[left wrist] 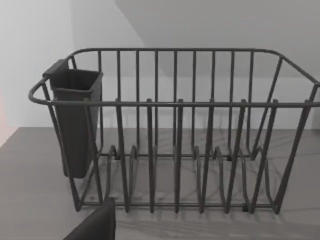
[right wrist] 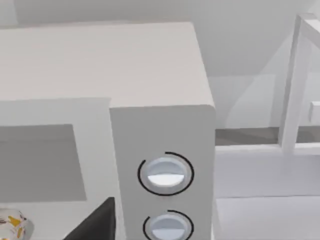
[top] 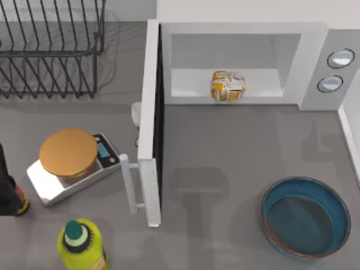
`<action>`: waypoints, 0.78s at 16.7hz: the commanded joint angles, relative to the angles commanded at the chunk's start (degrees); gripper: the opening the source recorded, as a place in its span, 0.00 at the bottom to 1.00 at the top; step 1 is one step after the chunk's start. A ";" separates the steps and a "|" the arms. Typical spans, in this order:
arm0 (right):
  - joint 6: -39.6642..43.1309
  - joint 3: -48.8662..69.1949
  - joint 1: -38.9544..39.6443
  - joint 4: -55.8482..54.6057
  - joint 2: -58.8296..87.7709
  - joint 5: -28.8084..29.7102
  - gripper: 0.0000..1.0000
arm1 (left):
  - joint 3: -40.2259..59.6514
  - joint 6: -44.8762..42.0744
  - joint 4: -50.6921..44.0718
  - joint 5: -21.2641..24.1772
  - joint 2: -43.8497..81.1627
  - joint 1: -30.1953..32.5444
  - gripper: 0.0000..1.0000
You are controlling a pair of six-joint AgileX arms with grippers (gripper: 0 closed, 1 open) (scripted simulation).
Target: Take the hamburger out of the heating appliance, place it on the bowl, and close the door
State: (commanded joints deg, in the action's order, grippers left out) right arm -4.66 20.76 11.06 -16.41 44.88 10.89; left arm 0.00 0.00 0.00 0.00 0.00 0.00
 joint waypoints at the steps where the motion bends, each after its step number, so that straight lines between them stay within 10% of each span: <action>1: -0.60 2.66 1.42 -2.10 5.75 1.40 1.00 | 0.00 0.00 0.00 0.00 0.00 0.00 1.00; 13: -7.74 34.51 18.38 -27.28 74.63 18.10 1.00 | 0.00 0.00 0.00 0.00 0.00 0.00 1.00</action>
State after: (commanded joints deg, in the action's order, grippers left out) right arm -12.40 55.27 29.44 -43.69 119.50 28.99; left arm 0.00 0.00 0.00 0.00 0.00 0.00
